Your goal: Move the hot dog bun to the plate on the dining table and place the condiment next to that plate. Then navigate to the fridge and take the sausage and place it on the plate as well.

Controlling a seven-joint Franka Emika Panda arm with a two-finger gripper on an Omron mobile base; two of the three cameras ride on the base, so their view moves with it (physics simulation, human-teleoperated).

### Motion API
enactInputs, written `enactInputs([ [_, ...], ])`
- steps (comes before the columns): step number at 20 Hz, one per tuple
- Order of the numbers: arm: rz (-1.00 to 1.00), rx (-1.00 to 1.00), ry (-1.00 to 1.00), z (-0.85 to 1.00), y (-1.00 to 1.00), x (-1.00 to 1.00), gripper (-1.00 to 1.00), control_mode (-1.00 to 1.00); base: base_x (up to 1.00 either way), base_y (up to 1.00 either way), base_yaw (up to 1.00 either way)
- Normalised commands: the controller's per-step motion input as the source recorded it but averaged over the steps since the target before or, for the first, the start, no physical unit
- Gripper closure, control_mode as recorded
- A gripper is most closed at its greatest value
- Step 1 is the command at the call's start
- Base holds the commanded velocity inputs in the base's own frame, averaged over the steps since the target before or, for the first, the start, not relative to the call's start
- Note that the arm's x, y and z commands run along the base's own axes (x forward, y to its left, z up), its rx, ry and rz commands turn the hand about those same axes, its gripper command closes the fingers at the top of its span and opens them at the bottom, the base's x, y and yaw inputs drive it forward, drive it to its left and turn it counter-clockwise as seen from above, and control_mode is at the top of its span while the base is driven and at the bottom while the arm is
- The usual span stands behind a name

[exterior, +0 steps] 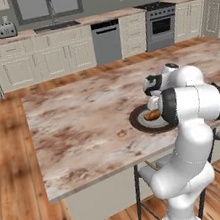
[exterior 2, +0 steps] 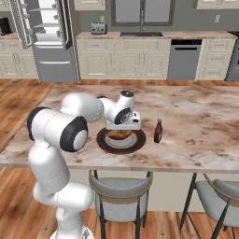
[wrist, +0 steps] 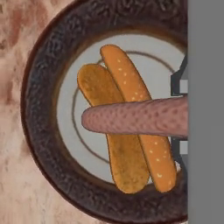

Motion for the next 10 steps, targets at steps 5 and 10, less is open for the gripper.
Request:
enactInputs([
  [5,0.20,0.00,0.01,-0.38,0.00,0.14,1.00,-1.00,0.00,0.00,0.00],
  [10,0.04,-0.01,0.00,-0.28,0.08,-0.23,-1.00,-1.00,0.00,0.00,0.00],
])
